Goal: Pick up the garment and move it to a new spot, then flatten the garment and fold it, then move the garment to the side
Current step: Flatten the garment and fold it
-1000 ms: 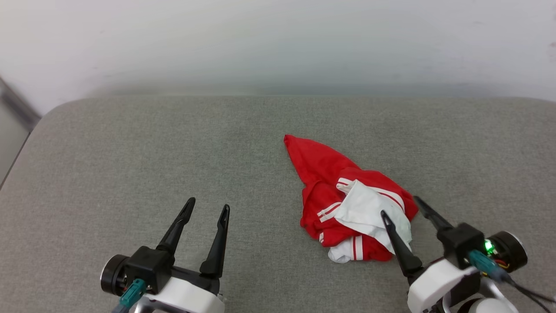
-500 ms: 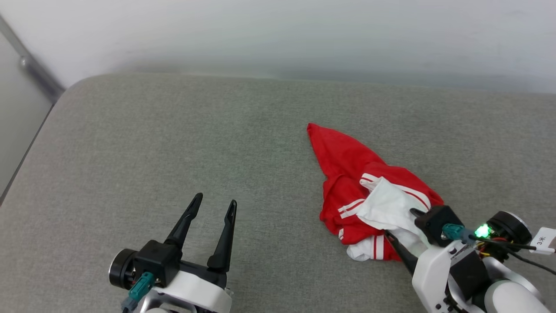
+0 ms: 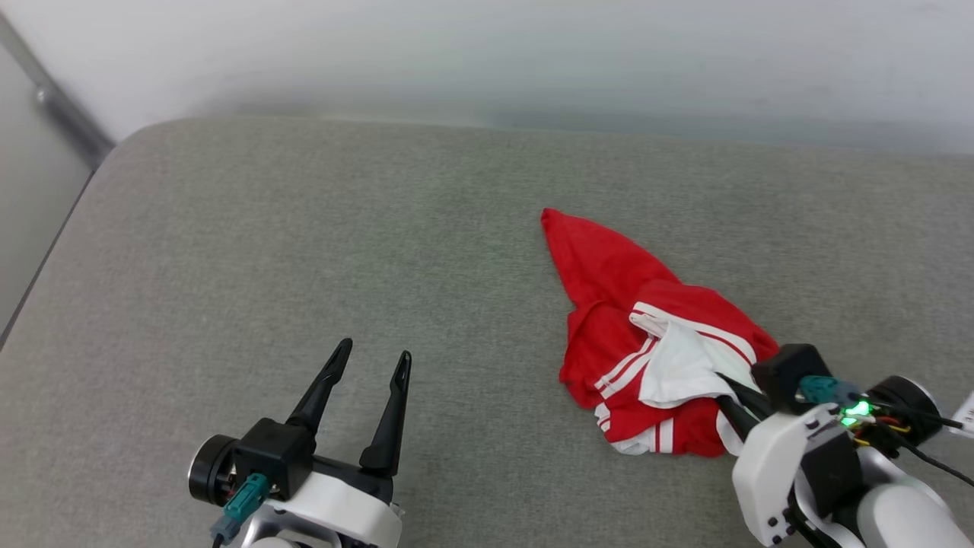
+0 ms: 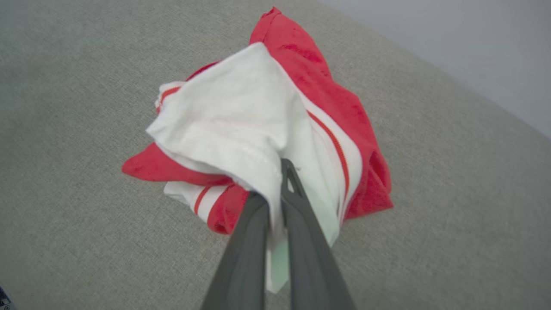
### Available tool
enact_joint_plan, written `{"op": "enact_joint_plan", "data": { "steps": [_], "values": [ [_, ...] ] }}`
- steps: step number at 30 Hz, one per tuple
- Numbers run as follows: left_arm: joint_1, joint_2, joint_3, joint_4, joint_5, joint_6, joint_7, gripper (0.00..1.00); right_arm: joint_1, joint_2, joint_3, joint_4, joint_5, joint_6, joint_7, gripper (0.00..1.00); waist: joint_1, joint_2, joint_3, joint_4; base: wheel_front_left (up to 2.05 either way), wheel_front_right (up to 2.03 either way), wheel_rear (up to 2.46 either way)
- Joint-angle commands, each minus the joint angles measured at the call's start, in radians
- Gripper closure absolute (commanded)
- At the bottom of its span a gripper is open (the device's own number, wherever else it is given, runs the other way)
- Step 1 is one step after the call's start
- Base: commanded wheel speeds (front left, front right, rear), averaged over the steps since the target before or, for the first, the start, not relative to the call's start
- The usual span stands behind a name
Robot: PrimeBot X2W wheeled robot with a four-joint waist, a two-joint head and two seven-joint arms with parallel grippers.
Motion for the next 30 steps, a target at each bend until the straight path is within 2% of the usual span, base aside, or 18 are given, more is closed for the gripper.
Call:
{"op": "enact_joint_plan", "data": {
  "steps": [1,11,18,19,20,25,30],
  "values": [
    [0.0,0.001,0.003,0.004,0.006,-0.004,-0.002,0.0,0.025,0.006,-0.016,-0.015,0.022,-0.001,-0.005,1.0,0.0,0.0,-0.011,-0.019,0.0,0.0,0.0],
    [0.012,-0.004,0.001,0.014,0.006,-0.006,-0.003,0.0,0.183,-0.002,-0.256,-0.1,0.099,-0.001,0.005,1.0,0.0,0.0,-0.041,-0.106,0.0,0.0,0.0],
    [-0.002,-0.009,-0.006,0.025,0.007,-0.007,-0.003,0.0,0.285,-0.004,-0.339,0.064,0.068,-0.001,-0.09,1.0,0.0,0.0,-0.029,-0.122,0.0,0.0,0.0],
    [-0.003,-0.008,-0.008,0.027,0.006,-0.007,-0.003,0.0,0.285,0.014,-0.357,0.091,0.061,-0.001,-0.109,0.55,0.0,0.0,-0.029,-0.122,0.0,0.0,0.0],
    [-0.004,-0.008,-0.01,0.029,0.005,-0.007,-0.003,0.0,0.284,0.035,-0.367,0.122,0.064,-0.001,-0.112,0.0,0.0,0.0,-0.029,-0.122,0.0,0.0,0.0],
    [0.002,-0.005,-0.01,0.036,-0.002,-0.007,-0.003,0.0,0.233,0.101,-0.392,0.139,0.077,-0.001,-0.177,0.0,0.0,0.0,-0.037,-0.128,0.0,0.0,0.0],
    [0.007,-0.011,-0.019,0.031,-0.004,-0.007,-0.003,0.0,0.193,0.115,-0.375,0.063,0.087,-0.001,-0.224,0.0,0.0,0.0,-0.057,-0.141,0.0,0.0,0.0]
  ]
}}
